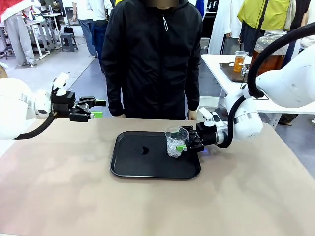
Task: Pour the drink into the iced cup.
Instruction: Pick up the iced cup indicated by the human and present it to them.
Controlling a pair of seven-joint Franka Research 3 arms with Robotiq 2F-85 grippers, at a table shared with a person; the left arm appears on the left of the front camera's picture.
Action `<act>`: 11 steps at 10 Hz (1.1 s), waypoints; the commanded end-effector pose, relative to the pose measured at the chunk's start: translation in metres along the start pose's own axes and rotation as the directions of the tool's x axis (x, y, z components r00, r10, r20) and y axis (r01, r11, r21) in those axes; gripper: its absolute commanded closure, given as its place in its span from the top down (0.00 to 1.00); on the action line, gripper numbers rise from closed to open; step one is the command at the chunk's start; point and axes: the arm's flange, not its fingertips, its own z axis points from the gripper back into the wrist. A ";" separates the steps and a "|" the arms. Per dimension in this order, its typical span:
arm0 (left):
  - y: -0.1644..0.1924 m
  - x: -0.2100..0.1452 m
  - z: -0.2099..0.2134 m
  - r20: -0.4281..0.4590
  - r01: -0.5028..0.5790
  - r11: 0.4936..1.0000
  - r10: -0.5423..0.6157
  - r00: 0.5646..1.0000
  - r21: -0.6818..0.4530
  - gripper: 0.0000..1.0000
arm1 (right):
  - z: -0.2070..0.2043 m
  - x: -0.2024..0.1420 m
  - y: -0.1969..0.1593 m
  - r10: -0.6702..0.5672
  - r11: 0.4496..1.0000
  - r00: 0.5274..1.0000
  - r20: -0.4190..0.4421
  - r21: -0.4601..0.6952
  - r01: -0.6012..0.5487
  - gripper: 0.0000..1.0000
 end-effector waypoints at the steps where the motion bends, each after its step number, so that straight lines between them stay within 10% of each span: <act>1: -0.001 0.002 -0.002 0.006 0.002 1.000 -0.002 1.000 0.004 1.00 | -0.007 0.004 -0.009 -0.019 1.000 1.000 0.001 -0.012 0.019 1.00; 2: -0.001 0.002 -0.002 0.006 0.002 1.000 -0.002 1.000 0.004 1.00 | -0.007 0.004 -0.008 -0.023 1.000 1.000 -0.001 -0.011 0.023 1.00; 4: -0.001 0.002 -0.002 0.006 0.002 1.000 -0.002 1.000 0.004 1.00 | -0.006 0.004 -0.007 -0.047 0.999 0.999 0.011 -0.013 0.047 0.70; 11: -0.001 0.002 -0.002 0.006 0.002 1.000 -0.002 1.000 0.004 1.00 | 0.012 0.063 0.000 0.022 0.999 0.997 0.075 -0.044 -0.018 0.70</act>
